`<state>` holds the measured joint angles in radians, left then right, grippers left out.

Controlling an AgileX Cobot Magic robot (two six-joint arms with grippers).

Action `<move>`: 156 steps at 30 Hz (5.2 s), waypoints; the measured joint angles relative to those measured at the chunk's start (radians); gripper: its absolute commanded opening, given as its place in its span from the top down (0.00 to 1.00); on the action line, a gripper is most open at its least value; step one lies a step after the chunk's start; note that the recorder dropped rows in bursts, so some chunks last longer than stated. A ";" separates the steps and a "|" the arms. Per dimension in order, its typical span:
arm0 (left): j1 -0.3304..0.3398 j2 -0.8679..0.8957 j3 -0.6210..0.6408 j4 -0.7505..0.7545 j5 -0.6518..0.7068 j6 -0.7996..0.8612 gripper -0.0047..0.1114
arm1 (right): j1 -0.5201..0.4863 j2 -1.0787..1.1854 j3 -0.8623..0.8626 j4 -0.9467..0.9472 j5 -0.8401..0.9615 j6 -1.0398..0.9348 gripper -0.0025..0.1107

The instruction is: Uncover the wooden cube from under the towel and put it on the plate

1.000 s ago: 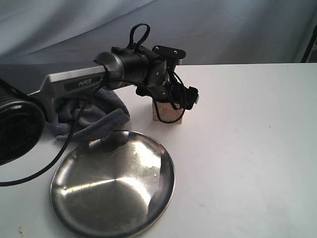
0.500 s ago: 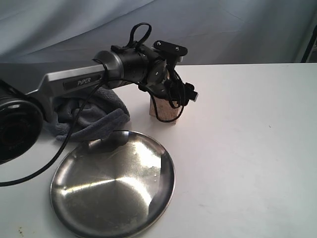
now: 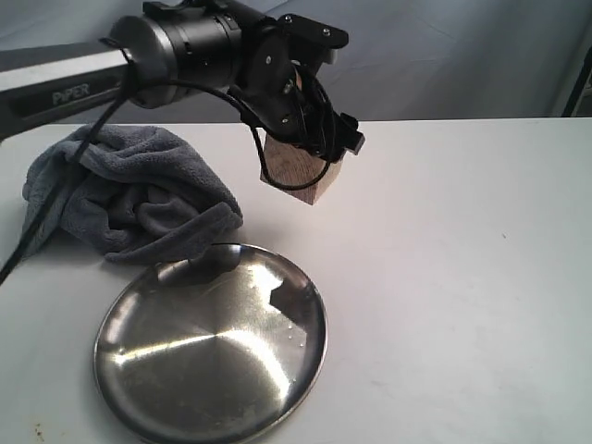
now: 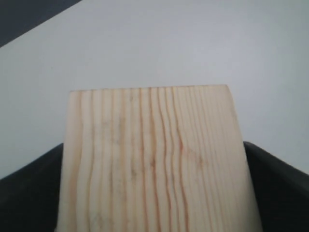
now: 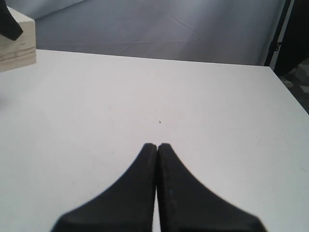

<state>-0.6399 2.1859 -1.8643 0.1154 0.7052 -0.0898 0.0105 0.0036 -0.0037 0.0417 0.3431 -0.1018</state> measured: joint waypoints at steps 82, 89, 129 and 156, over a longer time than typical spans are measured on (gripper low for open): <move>0.000 -0.549 1.377 -0.025 -1.052 -0.107 0.96 | 0.000 0.000 0.000 0.000 0.000 0.000 0.98; 0.000 -0.547 1.377 -0.025 -1.059 -0.107 0.96 | 0.000 0.000 0.000 0.000 0.000 0.000 0.98; 0.000 -0.897 1.338 0.023 -0.891 -0.107 0.06 | 0.000 0.000 0.000 0.000 0.000 0.000 0.98; 0.000 -1.263 1.338 0.025 -0.754 -0.134 0.95 | 0.000 0.000 0.000 0.000 0.000 0.000 0.98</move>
<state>-0.6399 0.9233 -0.5266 0.1399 -0.0488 -0.2241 0.0105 0.0036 -0.0037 0.0417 0.3431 -0.1018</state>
